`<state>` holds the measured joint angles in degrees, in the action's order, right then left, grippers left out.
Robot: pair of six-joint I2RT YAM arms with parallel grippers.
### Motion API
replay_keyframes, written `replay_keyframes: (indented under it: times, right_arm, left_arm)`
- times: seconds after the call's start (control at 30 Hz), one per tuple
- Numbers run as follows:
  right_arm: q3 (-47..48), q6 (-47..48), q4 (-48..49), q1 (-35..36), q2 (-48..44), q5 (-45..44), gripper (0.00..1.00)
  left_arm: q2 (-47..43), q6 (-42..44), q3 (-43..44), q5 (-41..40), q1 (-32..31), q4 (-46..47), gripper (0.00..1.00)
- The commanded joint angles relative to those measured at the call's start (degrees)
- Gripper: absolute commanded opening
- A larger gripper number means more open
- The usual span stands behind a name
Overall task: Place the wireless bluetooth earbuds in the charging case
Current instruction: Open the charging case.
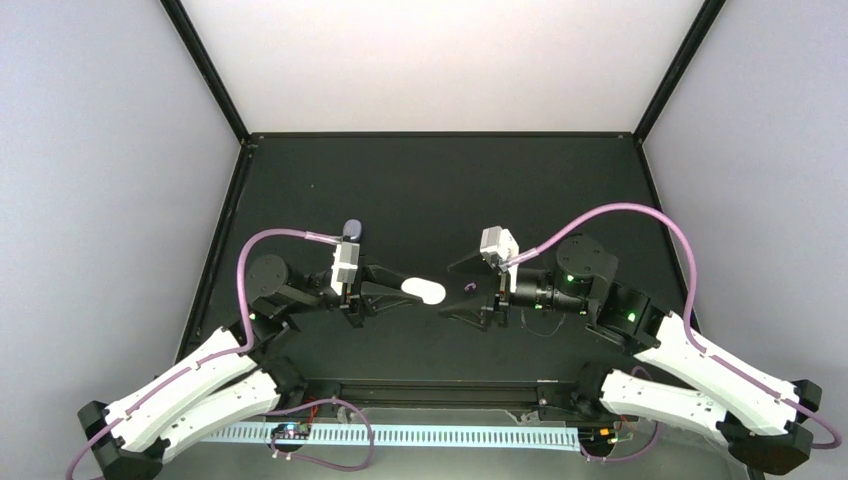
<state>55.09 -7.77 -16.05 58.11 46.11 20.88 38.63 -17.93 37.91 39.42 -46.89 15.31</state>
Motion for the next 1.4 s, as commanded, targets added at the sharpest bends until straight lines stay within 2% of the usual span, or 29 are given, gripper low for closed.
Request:
replay_keyframes:
  times: [0.0, 0.13, 0.43, 1.03, 1.37]
  right_arm:
    - [-0.2, 1.8, 2.1, 0.1, -1.5, 5.3, 0.81]
    - [0.1, 2.9, 0.1, 0.1, -0.7, -0.6, 0.78]
    - [1.1, 1.3, 1.0, 0.1, 1.7, 0.1, 0.75]
    - [1.1, -1.5, 0.6, 0.1, 2.1, -10.1, 0.7]
    - [0.9, -2.8, 1.0, 0.1, 1.5, -12.6, 0.71]
  left_arm:
    - [-0.4, 3.2, -1.6, 2.4, 0.0, 1.8, 0.02]
    - [-0.7, 3.4, -2.9, 1.9, -0.1, 3.4, 0.01]
    - [-0.8, 4.0, -2.6, 3.3, 0.0, 3.6, 0.02]
    - [-0.1, 4.9, -2.7, 6.2, -0.1, 3.5, 0.02]
    - [-0.3, 5.5, -2.8, 6.3, -0.1, 2.7, 0.02]
